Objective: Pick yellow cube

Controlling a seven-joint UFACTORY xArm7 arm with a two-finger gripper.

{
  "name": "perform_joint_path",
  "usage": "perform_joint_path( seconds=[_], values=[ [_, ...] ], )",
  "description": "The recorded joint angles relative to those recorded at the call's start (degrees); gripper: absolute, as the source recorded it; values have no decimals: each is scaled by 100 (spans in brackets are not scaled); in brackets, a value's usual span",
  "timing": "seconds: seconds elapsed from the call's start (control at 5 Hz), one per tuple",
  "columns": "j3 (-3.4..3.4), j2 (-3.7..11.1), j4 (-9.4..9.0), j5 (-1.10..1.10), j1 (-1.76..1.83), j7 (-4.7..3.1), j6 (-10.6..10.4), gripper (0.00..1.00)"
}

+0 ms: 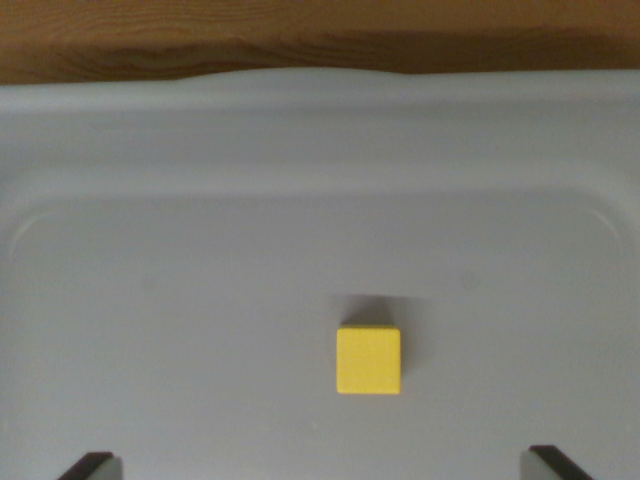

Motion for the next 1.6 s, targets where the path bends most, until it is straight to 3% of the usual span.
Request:
perform_joint_path(
  seconds=[0.2,0.4,0.6,0.8,1.0,1.2,1.4,1.6],
  values=[
    [0,0,0,0,0,0,0,0],
    [4,148,-144,30,-16,-64,-236,0],
    [4,148,-144,30,-16,-64,-236,0],
    [8,296,-288,61,-32,-128,-472,0],
    [8,296,-288,61,-32,-128,-472,0],
    [12,458,-446,94,-49,-199,-731,0],
    [12,458,-446,94,-49,-199,-731,0],
    [16,629,-612,130,-68,-273,-1005,0]
  ],
)
